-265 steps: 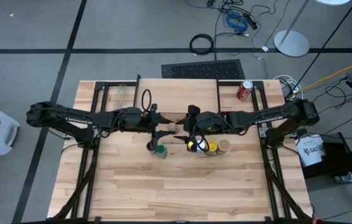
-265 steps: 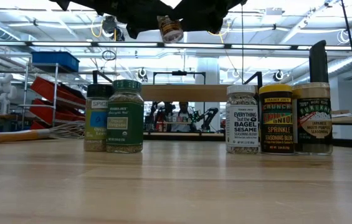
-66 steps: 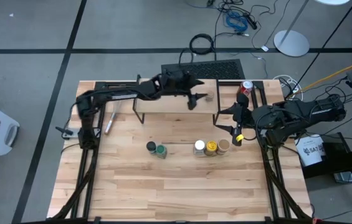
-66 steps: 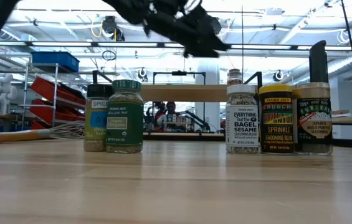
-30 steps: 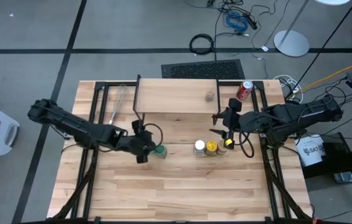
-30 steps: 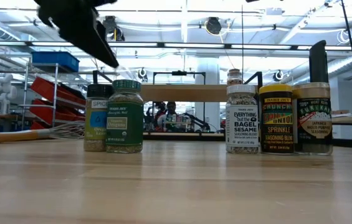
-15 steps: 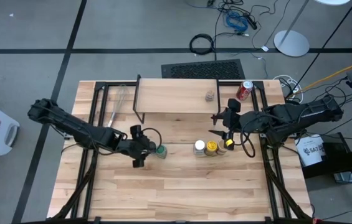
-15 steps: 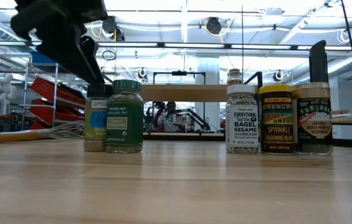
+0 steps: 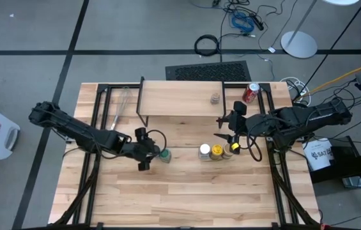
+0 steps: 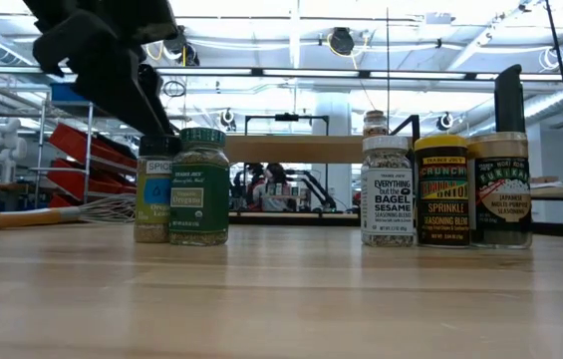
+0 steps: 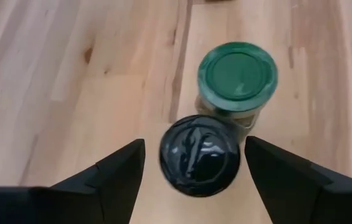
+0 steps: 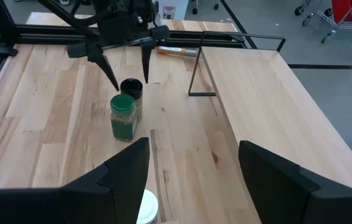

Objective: Shelf spices
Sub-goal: Put the black seasoning bottle on the shelf

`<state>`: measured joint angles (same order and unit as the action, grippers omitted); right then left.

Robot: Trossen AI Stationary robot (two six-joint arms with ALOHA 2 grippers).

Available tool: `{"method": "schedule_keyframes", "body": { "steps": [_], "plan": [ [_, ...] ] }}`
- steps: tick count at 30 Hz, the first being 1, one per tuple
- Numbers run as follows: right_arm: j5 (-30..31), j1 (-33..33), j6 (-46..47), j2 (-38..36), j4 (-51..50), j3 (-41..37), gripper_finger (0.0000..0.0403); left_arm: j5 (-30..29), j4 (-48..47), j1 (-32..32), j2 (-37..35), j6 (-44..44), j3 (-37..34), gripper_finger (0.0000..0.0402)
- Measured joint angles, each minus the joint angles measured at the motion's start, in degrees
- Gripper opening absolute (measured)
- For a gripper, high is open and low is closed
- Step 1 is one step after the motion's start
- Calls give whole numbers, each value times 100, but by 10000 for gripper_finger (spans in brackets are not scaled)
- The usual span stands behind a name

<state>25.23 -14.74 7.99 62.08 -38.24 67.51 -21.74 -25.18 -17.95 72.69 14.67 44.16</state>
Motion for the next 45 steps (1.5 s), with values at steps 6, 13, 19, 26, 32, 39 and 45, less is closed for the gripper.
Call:
{"method": "schedule_keyframes", "body": {
  "steps": [6, 13, 19, 26, 32, 39, 45],
  "plan": [
    [0, 2, -2, 0, 7, 0, 235, 279, 349, 86, 0, -45, -217, 286],
    [0, 2, -4, 0, 18, 0, 235, 306, 388, 115, 7, -38, -360, 286],
    [0, 2, -4, 0, 35, 0, 235, 273, 491, 115, 7, -115, -360, 286],
    [0, 2, -7, 2, 35, 0, 235, 337, 767, 111, 7, -215, -360, 286],
    [0, 2, -7, 2, 33, 0, 235, 391, 759, 166, 7, -308, -360, 286],
    [0, 1, -7, 2, 31, 0, 235, 396, 656, 299, 7, -310, -360, 286],
    [0, 2, -9, 2, 31, 0, 235, 400, 660, 299, 7, -325, -360, 285]
  ]
}}
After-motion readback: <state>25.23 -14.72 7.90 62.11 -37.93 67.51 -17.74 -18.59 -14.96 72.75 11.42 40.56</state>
